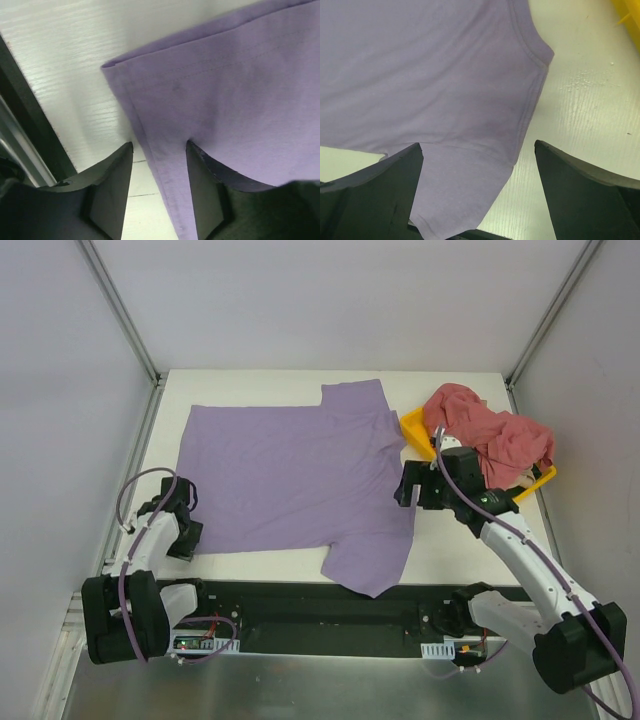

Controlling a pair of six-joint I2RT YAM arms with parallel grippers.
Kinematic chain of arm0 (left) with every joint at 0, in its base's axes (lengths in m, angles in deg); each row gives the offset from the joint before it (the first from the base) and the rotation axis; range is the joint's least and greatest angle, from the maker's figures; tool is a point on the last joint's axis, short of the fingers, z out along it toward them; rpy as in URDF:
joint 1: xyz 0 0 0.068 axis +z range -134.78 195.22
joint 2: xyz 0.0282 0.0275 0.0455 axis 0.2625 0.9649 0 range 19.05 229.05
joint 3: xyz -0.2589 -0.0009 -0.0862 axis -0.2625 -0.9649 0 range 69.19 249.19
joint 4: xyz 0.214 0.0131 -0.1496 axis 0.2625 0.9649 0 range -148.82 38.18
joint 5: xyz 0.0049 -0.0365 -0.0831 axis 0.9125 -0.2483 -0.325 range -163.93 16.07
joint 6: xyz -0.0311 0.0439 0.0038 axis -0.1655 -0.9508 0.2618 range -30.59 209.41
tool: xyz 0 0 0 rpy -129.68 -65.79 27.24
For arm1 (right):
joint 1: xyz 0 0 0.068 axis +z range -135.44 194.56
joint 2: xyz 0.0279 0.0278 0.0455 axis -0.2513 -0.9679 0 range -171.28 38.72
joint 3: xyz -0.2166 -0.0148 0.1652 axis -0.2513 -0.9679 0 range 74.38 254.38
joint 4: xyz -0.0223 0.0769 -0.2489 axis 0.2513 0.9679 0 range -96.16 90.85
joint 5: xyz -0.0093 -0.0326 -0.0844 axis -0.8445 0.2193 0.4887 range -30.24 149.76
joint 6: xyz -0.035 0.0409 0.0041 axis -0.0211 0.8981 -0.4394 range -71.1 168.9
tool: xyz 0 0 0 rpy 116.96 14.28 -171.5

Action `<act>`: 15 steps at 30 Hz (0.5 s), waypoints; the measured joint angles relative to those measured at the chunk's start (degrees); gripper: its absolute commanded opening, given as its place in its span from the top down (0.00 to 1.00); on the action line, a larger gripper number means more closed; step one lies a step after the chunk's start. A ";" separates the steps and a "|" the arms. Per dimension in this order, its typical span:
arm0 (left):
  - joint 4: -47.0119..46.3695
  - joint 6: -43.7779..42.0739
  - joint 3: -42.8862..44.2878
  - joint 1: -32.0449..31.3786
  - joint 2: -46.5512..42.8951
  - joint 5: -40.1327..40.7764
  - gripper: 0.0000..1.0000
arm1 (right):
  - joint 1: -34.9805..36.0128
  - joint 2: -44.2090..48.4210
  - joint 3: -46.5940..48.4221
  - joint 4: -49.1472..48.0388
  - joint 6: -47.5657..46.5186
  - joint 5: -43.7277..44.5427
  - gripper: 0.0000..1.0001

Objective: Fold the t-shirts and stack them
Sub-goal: Grap the side of the flattened tshirt closest away from the robot with both arms

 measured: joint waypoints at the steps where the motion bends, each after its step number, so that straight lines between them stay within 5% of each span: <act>1: -0.61 -0.70 0.20 0.00 0.48 0.00 0.71 | 0.00 0.00 -0.24 0.02 0.00 -0.59 0.04; 3: -1.92 -1.77 0.79 0.00 1.73 -0.02 1.00 | 0.00 -0.09 -0.61 0.04 -0.09 -2.03 0.04; 8: -5.73 -4.42 3.08 0.00 5.99 -0.72 1.00 | 2.40 -0.13 -2.29 0.90 -1.05 -3.13 0.01; 15: -8.35 -6.43 4.04 0.00 7.91 -1.73 1.00 | 22.75 -0.13 -4.96 4.13 -3.72 -0.50 0.07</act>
